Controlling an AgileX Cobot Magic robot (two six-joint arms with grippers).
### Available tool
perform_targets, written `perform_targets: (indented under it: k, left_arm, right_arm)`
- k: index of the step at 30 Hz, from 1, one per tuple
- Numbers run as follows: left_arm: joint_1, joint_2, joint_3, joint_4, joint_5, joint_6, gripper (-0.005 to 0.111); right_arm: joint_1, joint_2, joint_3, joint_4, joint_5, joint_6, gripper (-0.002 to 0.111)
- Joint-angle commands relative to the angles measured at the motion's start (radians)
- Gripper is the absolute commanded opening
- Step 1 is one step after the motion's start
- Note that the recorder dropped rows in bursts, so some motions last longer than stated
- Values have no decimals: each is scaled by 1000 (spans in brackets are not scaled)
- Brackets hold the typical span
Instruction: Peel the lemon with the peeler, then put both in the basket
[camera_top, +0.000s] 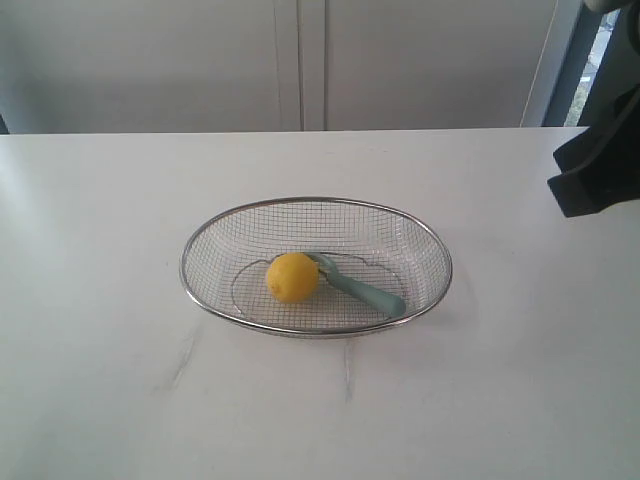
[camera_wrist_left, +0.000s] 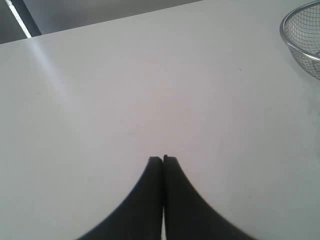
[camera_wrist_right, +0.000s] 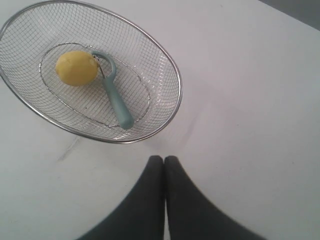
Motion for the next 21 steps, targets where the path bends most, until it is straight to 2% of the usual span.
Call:
perform_targets:
  k: [1,16,21]
  left_arm:
    - [2,-5,4,-11,4,-5,0]
    - [2,-5,4,-11,4,-5,0]
    - [2,-5,4,-11,4,-5,0]
  right_arm:
    - [-7,-5,4,5,-5,4,0]
    - [-7,-22,4,5,1,4,0]
    - [-5,-62,4,30,-8,141,0]
